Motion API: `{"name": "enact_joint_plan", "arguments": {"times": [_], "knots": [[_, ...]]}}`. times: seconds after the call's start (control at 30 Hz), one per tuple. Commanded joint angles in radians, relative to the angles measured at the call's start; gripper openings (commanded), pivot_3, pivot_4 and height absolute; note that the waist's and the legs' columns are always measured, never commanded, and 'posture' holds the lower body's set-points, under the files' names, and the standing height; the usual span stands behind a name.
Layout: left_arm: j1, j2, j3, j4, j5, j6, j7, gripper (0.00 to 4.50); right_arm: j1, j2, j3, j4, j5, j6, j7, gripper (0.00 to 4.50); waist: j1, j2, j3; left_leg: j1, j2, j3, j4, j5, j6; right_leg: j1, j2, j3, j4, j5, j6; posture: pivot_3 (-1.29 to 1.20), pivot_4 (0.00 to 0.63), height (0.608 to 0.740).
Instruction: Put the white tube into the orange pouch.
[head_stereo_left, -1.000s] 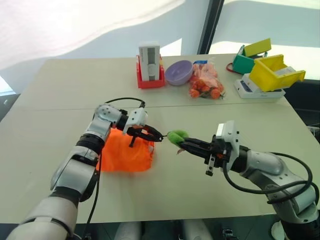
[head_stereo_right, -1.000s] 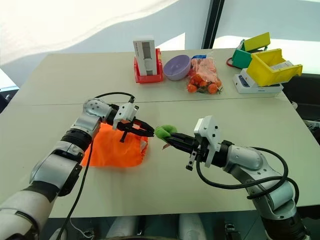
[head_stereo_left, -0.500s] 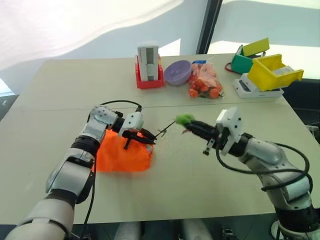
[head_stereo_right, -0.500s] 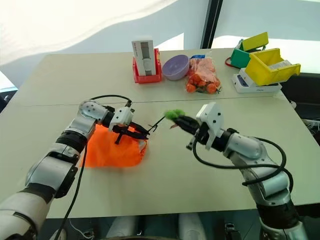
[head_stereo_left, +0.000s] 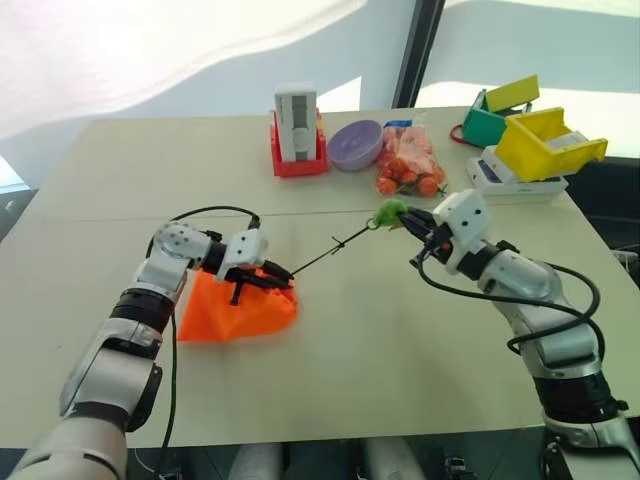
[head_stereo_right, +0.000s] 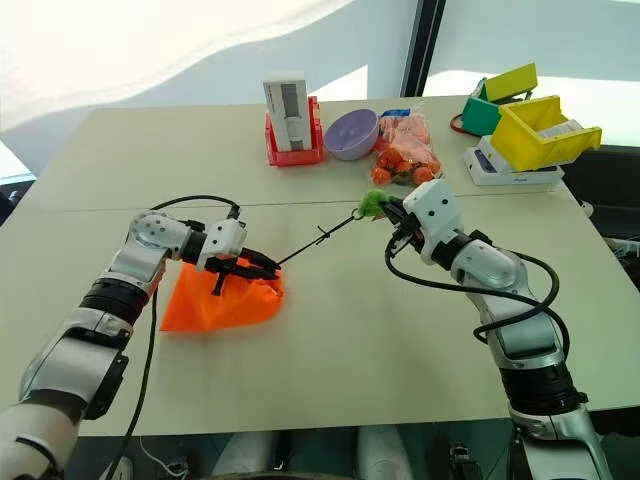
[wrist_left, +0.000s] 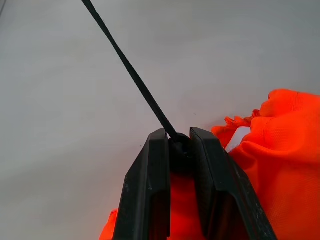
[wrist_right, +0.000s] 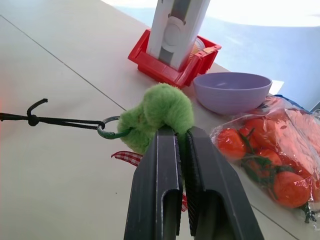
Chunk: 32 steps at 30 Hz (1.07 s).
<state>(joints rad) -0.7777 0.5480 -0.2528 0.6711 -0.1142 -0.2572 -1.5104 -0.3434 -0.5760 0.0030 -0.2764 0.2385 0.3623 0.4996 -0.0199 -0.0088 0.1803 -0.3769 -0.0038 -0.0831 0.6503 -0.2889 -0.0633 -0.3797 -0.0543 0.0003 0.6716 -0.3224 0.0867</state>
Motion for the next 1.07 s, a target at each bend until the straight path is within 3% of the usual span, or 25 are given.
{"name": "enact_joint_plan", "arguments": {"times": [0.03, 0.07, 0.1, 0.27, 0.3, 0.47, 0.63, 0.8, 1.07], "knots": [[0.021, 0.025, 0.034, -0.04, -0.025, 0.12, 0.008, 0.64, -0.007, -0.009, -0.011, -0.03, 0.007, 0.016, 0.027, 0.0, 0.0, 0.0, 0.0, 0.0, 0.0, 0.0, 0.0, 0.0, 0.0, 0.0, 0.0, 0.0, 0.0, 0.0, 0.0, 0.0, 0.15, 0.74], [0.024, 0.023, 0.047, -0.061, -0.041, 0.162, 0.023, 1.16, 0.001, -0.015, 0.002, -0.044, 0.027, 0.043, 0.054, 0.0, 0.0, 0.0, 0.0, 0.0, 0.0, 0.0, 0.0, 0.0, 0.0, 0.0, 0.0, 0.0, 0.001, 0.0, 0.0, 0.0, 0.15, 0.74], [0.031, 0.022, 0.066, -0.085, -0.052, 0.186, 0.051, 1.44, 0.015, -0.018, 0.021, -0.064, 0.029, 0.053, 0.073, 0.71, 0.0, 0.0, 0.0, 0.0, 0.0, 0.0, 0.0, 0.0, 0.0, 0.0, 0.0, 0.0, 0.001, 0.0, 0.0, 0.0, 0.15, 0.74], [0.096, 0.034, 0.172, -0.217, -0.13, 0.351, 0.168, 4.0, 0.064, -0.028, 0.049, -0.107, -0.006, 0.053, 0.093, 3.07, -0.001, 0.0, 0.0, 0.0, 0.0, 0.0, 0.0, 0.0, 0.0, -0.001, 0.0, 0.0, 0.0, 0.0, 0.0, 0.0, 0.15, 0.74], [0.125, 0.048, 0.214, -0.262, -0.171, 0.421, 0.189, 4.06, 0.082, -0.033, 0.046, -0.115, -0.005, 0.052, 0.101, 3.58, -0.001, 0.0, 0.0, 0.0, 0.0, 0.0, 0.0, 0.0, 0.0, -0.001, 0.0, 0.0, 0.001, 0.0, 0.0, 0.0, 0.15, 0.74], [0.289, 0.093, 0.419, -0.418, -0.302, 0.655, 0.375, 4.06, 0.168, -0.04, -0.001, -0.13, 0.041, 0.036, 0.144, 3.58, -0.003, 0.0, 0.0, 0.0, 0.001, 0.0, 0.0, 0.0, 0.0, -0.001, 0.0, 0.001, 0.001, 0.0, 0.0, 0.0, 0.15, 0.74], [0.496, 0.06, 0.604, -0.547, -0.346, 0.692, 0.596, 4.06, 0.237, -0.021, -0.08, -0.064, 0.096, 0.0, 0.178, 3.58, 0.003, 0.0, 0.0, 0.002, 0.002, 0.0, 0.0, 0.0, 0.0, 0.001, -0.004, 0.001, 0.001, 0.0, 0.0, 0.0, 0.15, 0.74], [0.717, 0.04, 0.633, -0.679, -0.299, 0.668, 0.721, 4.06, 0.276, -0.005, -0.162, 0.0, 0.187, -0.009, 0.229, 3.58, 0.008, 0.0, 0.0, 0.003, 0.002, 0.001, 0.0, 0.0, 0.0, 0.003, -0.007, 0.002, -0.001, 0.0, 0.0, 0.0, 0.15, 0.74], [0.876, 0.018, 0.63, -0.765, -0.276, 0.575, 0.774, 4.06, 0.282, -0.003, -0.152, 0.021, 0.194, -0.02, 0.27, 3.58, 0.007, 0.001, 0.0, 0.005, 0.001, 0.0, 0.0, 0.0, 0.0, 0.005, -0.008, 0.001, -0.001, 0.0, -0.001, 0.0, 0.15, 0.74]]}}
